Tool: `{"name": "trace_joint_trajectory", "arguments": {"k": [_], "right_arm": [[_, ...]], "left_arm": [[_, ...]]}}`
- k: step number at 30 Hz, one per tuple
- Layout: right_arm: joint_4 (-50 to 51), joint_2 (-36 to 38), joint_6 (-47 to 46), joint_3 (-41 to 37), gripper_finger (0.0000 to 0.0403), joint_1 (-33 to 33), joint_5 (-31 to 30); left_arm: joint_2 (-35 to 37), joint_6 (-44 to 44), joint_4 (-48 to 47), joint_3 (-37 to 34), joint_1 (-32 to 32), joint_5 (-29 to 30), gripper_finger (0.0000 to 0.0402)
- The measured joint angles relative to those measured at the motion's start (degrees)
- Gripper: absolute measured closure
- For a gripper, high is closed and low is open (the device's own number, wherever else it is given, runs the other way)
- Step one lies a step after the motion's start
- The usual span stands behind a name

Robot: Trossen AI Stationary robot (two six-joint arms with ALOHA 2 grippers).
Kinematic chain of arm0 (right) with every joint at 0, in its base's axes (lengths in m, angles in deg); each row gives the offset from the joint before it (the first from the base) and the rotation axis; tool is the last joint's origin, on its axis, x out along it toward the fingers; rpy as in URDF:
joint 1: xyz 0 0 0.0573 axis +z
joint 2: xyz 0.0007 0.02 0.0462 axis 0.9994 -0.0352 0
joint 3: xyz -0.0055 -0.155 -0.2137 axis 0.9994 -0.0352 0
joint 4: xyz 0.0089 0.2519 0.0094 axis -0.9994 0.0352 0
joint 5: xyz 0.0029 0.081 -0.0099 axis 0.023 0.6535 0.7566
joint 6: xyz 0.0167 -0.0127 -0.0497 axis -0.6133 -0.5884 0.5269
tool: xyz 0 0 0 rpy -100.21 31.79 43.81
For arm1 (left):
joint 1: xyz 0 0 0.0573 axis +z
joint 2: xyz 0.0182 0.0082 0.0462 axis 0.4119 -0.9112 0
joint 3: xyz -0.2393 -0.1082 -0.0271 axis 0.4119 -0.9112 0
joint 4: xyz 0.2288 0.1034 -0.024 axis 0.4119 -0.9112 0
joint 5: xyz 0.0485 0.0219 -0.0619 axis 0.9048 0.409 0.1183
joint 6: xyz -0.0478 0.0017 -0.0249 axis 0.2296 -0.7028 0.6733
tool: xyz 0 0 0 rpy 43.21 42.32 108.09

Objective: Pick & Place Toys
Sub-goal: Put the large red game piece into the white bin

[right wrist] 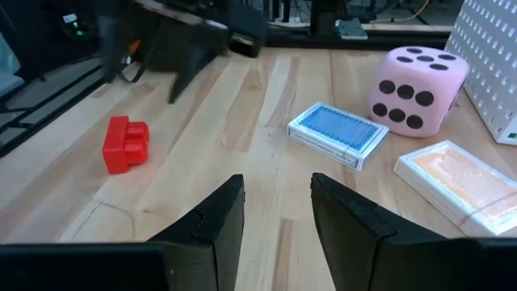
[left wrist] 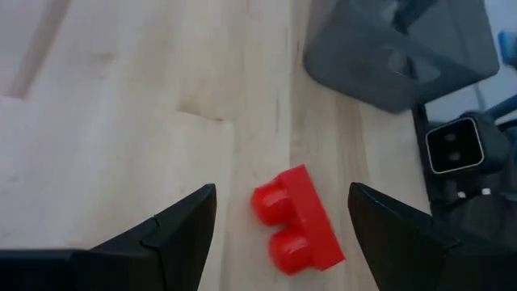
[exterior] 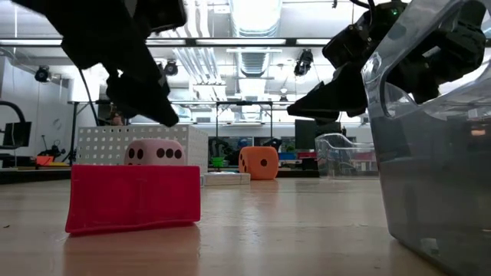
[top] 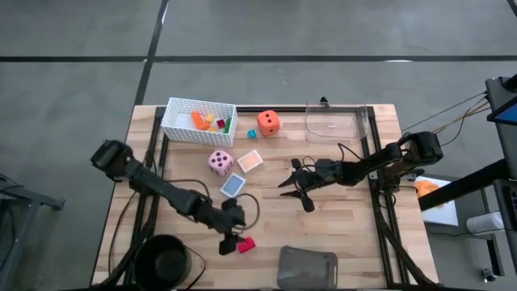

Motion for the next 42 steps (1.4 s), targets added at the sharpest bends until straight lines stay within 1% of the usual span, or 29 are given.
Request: {"name": "trace_joint_trajectory", "arguments": {"k": [7,13,19,32,37,42], "right_arm": [[2.0,0.0,0.0,0.0,0.0259,0.0,0.0],[2.7,0.0,0.0,-0.1,0.0259,0.0,0.0],[2.9,0.0,0.0,0.0,0.0259,0.0,0.0],[3.1,0.0,0.0,0.0,0.0259,0.0,0.0],[3.1,0.0,0.0,0.0,0.0259,0.0,-0.2],[3.1,0.0,0.0,0.0,0.0259,0.0,-0.2]], "left_arm": [[-6.5,0.0,-15.0,11.5,-1.3,0.3,0.0118],[-9.6,1.5,-18.9,16.0,-2.6,0.2,0.0118],[-11.8,4.7,-19.3,16.1,-2.7,0.5,0.0118],[-16.3,4.2,-17.4,16.1,-3.0,-1.8,0.0118],[-16.7,3.9,-19.2,16.1,-2.8,-1.7,0.0118],[-16.7,3.0,-23.7,16.1,-2.1,0.9,0.0124]]}}
